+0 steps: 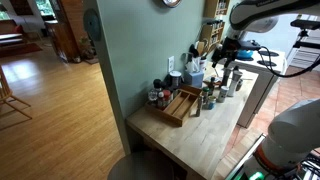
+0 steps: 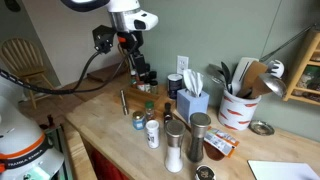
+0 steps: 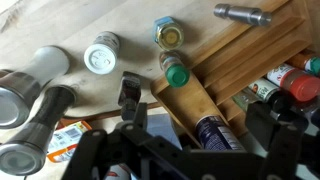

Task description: Move the silver cooking spoon to the bottom-left corner of the counter

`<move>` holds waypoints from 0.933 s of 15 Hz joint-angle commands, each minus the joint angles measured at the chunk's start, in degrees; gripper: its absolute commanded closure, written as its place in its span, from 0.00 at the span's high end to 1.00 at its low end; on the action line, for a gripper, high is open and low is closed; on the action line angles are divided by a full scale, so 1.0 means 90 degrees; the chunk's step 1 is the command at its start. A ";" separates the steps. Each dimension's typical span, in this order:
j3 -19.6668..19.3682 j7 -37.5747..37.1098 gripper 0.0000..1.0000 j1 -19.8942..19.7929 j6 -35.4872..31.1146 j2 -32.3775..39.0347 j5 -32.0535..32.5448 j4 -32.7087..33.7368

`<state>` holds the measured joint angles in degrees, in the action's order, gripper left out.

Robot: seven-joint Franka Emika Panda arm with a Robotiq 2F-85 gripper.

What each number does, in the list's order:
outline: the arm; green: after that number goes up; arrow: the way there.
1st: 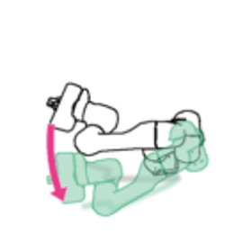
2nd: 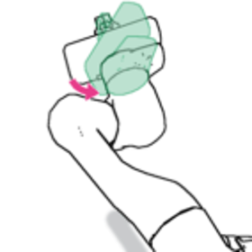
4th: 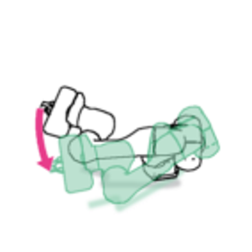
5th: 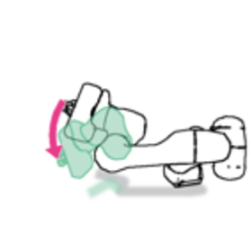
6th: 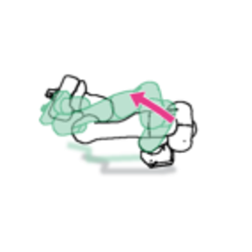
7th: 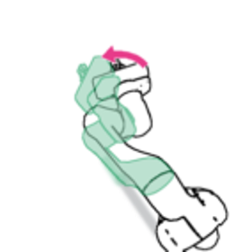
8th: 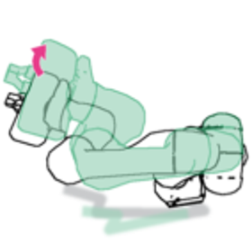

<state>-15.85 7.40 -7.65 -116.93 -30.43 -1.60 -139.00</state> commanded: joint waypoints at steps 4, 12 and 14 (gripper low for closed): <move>0.0104 0.0055 1.00 -0.0123 0.0020 0.0021 -0.0067 0.0016; 0.0081 -0.0139 1.00 -0.0048 0.0045 0.0254 -0.0336 0.0258; 0.0059 -0.0665 1.00 -0.0041 0.0378 0.0936 -0.0750 0.0991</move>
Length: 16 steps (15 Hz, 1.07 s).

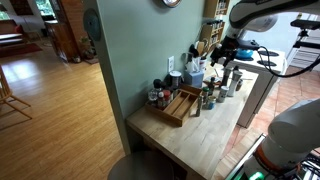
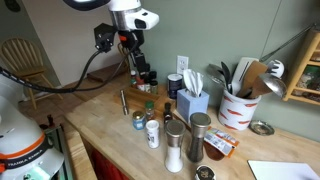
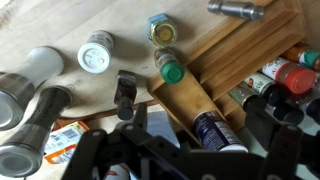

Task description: Move the silver cooking spoon to the bottom-left corner of the counter

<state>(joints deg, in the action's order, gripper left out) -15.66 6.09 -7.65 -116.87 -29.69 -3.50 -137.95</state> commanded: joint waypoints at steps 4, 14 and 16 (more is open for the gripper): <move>-0.0046 -0.1244 1.00 -0.0155 0.0483 0.1877 -0.1119 0.1917; -0.0197 -0.1723 1.00 -0.0736 0.0239 0.3175 -0.2397 0.2723; -0.0174 -0.1718 1.00 -0.0740 0.0239 0.3175 -0.2390 0.2727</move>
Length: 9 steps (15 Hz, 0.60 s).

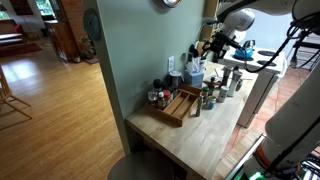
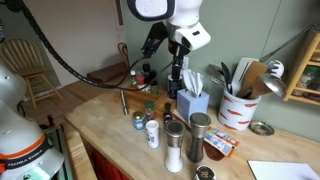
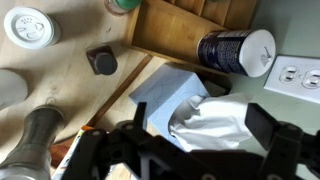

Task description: Move the silver cooking spoon to the bottom-left corner of the counter

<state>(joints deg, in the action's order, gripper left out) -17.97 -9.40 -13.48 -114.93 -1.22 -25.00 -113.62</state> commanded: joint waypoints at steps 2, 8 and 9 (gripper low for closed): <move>0.0127 0.0000 1.00 -0.0077 0.0024 -0.0010 -0.0001 0.0033; 0.0014 -0.0002 1.00 -0.0210 -0.0009 -0.0004 -0.0369 -0.0040; -0.0028 0.0009 1.00 -0.0266 0.0007 -0.0014 -0.0483 -0.0077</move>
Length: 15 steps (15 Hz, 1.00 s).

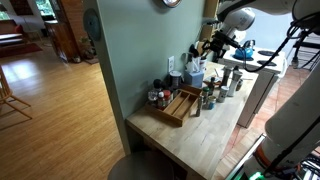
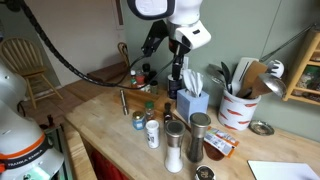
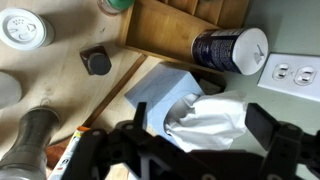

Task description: Move the silver cooking spoon to the bottom-left corner of the counter

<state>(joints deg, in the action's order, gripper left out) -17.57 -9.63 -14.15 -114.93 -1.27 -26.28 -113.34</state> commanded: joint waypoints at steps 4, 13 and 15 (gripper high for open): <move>-0.0309 0.0109 1.00 -0.0473 0.0224 -0.0089 -0.1073 -0.0269; -0.0193 -0.1527 1.00 -0.0473 -0.0575 0.0113 -0.2767 -0.0486; -0.0099 -0.1565 1.00 -0.0424 -0.1347 0.0175 -0.3282 -0.0587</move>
<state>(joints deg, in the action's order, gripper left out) -19.35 -21.66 -18.58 -119.45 -0.25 -50.09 -116.70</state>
